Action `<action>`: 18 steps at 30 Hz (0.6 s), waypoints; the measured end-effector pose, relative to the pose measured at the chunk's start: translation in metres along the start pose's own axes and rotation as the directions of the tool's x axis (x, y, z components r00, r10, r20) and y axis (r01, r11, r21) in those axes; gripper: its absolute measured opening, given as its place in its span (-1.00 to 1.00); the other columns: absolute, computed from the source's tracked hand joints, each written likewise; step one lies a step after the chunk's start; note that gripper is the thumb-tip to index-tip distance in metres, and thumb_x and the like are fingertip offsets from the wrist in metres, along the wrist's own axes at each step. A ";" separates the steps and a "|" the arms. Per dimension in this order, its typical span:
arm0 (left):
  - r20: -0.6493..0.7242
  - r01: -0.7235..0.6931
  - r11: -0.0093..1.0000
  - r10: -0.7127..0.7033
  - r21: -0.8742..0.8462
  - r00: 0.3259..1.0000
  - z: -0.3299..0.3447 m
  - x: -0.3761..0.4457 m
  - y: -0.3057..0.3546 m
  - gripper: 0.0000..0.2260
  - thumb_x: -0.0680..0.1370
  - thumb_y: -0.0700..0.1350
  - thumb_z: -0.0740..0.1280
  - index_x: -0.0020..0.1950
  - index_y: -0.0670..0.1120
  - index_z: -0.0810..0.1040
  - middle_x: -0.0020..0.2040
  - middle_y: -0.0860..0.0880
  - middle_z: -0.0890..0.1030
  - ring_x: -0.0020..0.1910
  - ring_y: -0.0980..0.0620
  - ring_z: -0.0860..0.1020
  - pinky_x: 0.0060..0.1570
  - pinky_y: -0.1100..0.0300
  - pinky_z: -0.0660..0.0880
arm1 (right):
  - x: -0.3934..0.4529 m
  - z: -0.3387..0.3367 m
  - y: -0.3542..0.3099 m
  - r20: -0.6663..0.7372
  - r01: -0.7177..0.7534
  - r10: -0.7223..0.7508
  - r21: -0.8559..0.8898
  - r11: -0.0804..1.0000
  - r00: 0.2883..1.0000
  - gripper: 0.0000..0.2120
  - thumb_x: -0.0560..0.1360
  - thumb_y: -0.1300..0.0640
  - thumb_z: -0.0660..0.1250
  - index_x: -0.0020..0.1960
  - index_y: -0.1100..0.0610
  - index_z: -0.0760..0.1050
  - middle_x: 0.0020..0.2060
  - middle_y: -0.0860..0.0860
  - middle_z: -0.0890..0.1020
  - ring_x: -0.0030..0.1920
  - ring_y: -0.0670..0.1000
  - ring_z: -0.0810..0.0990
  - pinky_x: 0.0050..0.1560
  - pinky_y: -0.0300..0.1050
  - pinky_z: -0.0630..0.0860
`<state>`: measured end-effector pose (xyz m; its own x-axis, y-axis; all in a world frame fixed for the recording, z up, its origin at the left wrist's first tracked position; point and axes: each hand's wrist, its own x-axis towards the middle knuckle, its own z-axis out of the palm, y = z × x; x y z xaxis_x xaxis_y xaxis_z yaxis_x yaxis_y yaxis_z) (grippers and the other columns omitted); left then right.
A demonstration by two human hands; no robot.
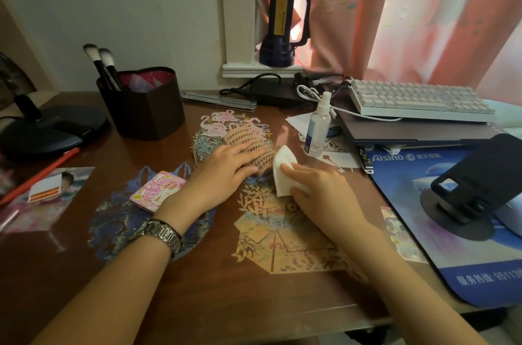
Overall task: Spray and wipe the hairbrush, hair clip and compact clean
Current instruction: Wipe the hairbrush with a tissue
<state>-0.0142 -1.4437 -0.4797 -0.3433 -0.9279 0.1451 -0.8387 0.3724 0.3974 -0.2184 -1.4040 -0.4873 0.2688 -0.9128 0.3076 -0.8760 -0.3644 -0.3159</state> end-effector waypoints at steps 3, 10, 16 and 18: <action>0.000 0.002 1.000 -0.002 0.007 1.000 0.000 0.000 0.000 -0.61 0.63 0.01 0.14 0.47 0.17 0.26 0.52 0.08 0.23 0.48 -0.03 0.17 0.41 0.02 0.14 | 0.006 0.000 -0.001 -0.002 0.017 -0.017 0.008 1.000 1.000 -0.55 0.49 0.18 0.30 0.34 -0.10 0.40 0.28 -0.04 0.53 0.12 0.12 0.57 0.02 0.09 0.57; 0.003 0.002 1.000 -0.002 0.003 1.000 -0.001 -0.001 0.000 -0.61 0.63 0.03 0.14 0.47 0.18 0.27 0.53 0.09 0.22 0.49 -0.03 0.16 0.43 0.00 0.12 | 0.006 -0.002 -0.001 0.010 0.031 -0.031 0.015 0.999 0.999 -0.52 0.48 0.19 0.30 0.35 -0.13 0.39 0.29 -0.04 0.52 0.13 0.13 0.57 0.04 0.09 0.56; 0.012 0.003 1.000 -0.003 0.010 1.000 -0.002 -0.001 0.000 -0.61 0.63 0.03 0.13 0.47 0.18 0.26 0.53 0.11 0.19 0.50 -0.03 0.14 0.43 0.00 0.11 | -0.013 -0.009 0.005 -0.014 0.057 -0.058 -0.025 0.998 0.998 -0.51 0.45 0.17 0.36 0.32 -0.14 0.41 0.24 -0.09 0.56 0.01 0.09 0.63 -0.05 0.07 0.61; 0.008 0.005 1.000 -0.005 0.015 1.000 -0.002 -0.001 0.000 -0.61 0.63 0.03 0.13 0.47 0.18 0.26 0.53 0.11 0.20 0.50 -0.03 0.15 0.43 0.00 0.12 | -0.022 -0.013 0.007 -0.024 0.061 -0.062 -0.043 0.997 0.998 -0.52 0.43 0.17 0.39 0.30 -0.12 0.45 0.20 -0.11 0.59 -0.07 0.10 0.65 -0.13 0.08 0.63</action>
<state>-0.0132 -1.4428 -0.4775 -0.3425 -0.9296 0.1361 -0.8465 0.3681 0.3846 -0.2354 -1.3842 -0.4847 0.3127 -0.8840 0.3476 -0.8746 -0.4107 -0.2577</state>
